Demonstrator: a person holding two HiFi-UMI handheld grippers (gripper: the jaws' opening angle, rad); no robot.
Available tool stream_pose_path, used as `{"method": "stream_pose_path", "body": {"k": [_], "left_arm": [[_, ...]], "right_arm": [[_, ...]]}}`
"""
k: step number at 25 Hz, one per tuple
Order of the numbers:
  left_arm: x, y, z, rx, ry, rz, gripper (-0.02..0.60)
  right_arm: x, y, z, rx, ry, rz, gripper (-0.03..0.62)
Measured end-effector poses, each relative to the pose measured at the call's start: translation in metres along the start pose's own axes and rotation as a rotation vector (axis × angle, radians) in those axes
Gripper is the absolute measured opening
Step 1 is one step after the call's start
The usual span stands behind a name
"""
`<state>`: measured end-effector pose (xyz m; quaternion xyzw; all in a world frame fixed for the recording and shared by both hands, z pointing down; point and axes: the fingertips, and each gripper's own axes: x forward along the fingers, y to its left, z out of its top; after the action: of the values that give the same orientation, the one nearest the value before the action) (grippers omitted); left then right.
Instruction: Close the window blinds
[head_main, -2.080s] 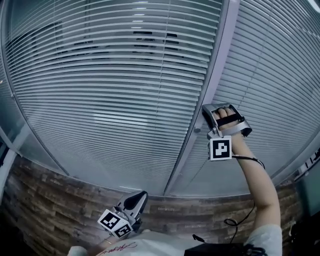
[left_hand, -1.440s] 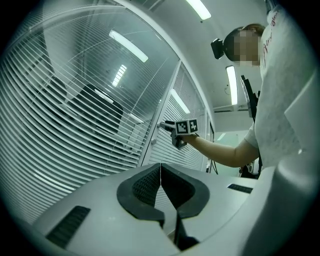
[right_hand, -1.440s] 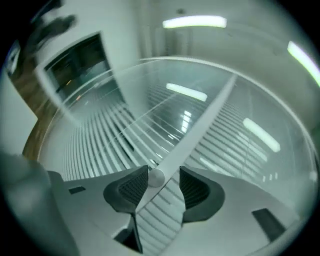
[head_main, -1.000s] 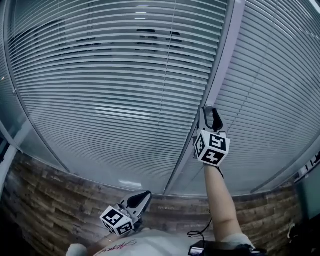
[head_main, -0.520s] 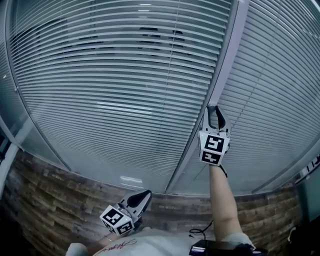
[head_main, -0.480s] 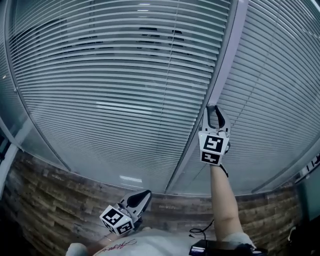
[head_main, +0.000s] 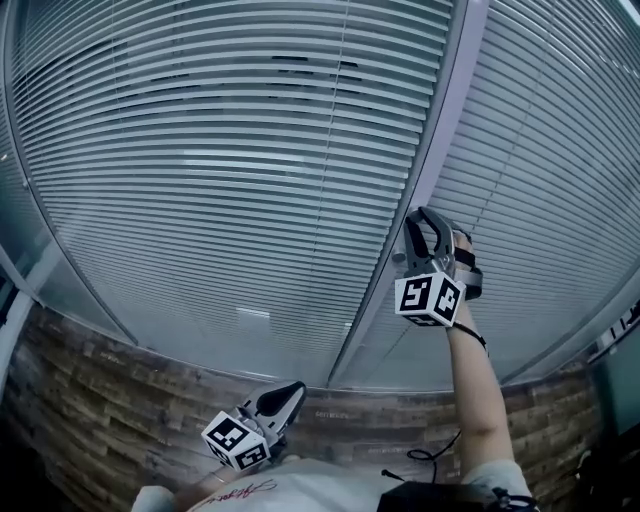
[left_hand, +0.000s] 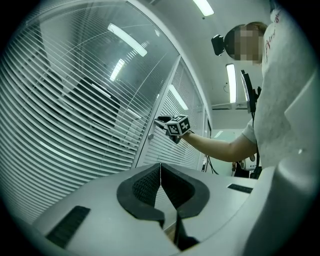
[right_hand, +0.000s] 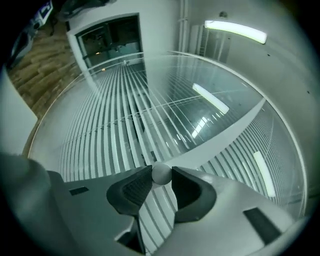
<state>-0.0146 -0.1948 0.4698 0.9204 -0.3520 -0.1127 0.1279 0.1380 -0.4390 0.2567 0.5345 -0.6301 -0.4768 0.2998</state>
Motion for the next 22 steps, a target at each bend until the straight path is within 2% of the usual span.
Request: {"method": "stream_pose_path", "body": {"k": [3, 8, 13, 22], "left_arm": [[0.001, -0.003, -0.004, 0.009, -0.005, -0.018, 0.018], [0.003, -0.005, -0.003, -0.015, 0.001, -0.004, 0.018], [0.002, -0.007, -0.004, -0.012, 0.001, -0.013, 0.018], [0.004, -0.005, -0.006, -0.008, -0.003, -0.029, 0.018]], "right_arm": [[-0.001, 0.003, 0.0, -0.123, -0.001, 0.035, 0.13], [0.0, 0.008, 0.0, -0.327, -0.005, 0.083, 0.132], [-0.001, 0.012, 0.0, -0.558, 0.001, 0.091, 0.132], [-0.001, 0.02, 0.001, -0.868, 0.035, 0.185, 0.132]]}}
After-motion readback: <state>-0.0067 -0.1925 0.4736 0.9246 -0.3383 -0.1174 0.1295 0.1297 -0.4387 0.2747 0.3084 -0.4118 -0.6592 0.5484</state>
